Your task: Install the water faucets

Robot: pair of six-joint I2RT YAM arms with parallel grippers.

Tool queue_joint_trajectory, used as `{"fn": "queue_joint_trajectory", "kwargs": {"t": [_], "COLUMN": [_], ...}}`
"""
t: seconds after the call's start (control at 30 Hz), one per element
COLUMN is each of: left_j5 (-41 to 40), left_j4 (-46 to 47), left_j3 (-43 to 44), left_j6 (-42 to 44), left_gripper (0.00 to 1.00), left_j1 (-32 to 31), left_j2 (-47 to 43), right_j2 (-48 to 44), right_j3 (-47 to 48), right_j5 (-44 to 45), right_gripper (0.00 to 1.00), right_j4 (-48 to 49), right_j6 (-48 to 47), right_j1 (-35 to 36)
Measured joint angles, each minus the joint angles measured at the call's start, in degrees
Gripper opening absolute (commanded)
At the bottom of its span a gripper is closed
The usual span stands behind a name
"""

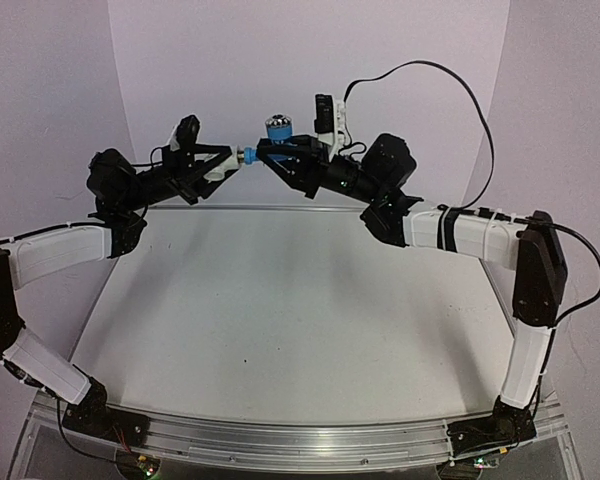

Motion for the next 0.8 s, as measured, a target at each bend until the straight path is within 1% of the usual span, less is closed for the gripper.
{"fn": "queue_joint_trajectory", "kwargs": {"t": [0.13, 0.23, 0.37, 0.53, 0.7, 0.8], "left_j5": [-0.68, -1.11, -1.51, -1.49, -1.88, -2.29], "left_j4": [-0.37, -1.38, -5.79, -9.90, -11.65, -15.58], "left_j3": [0.00, 0.00, 1.18, 3.32, 3.61, 4.11], "left_j6": [2.14, 5.66, 14.84, 23.19, 30.21, 36.50], "left_gripper": [0.00, 0.00, 0.00, 0.00, 0.00, 0.00], "left_j1": [0.15, 0.26, 0.39, 0.46, 0.70, 0.79], "left_j2": [0.13, 0.13, 0.07, 0.07, 0.00, -0.39], "right_j2": [1.46, 2.36, 3.41, 3.96, 5.31, 6.16], "right_j3": [1.05, 1.42, 1.88, 2.05, 2.91, 3.17], "right_j5": [0.00, 0.17, 1.01, 2.47, 2.82, 2.93], "right_gripper": [0.00, 0.00, 0.00, 0.00, 0.00, 0.00], "right_j4": [1.75, 2.82, 3.34, 4.39, 5.53, 5.64], "right_j6": [4.22, 7.96, 13.79, 19.08, 23.69, 26.93], "right_j1": [-0.31, -0.55, -0.98, -1.14, -1.29, -1.62]}}
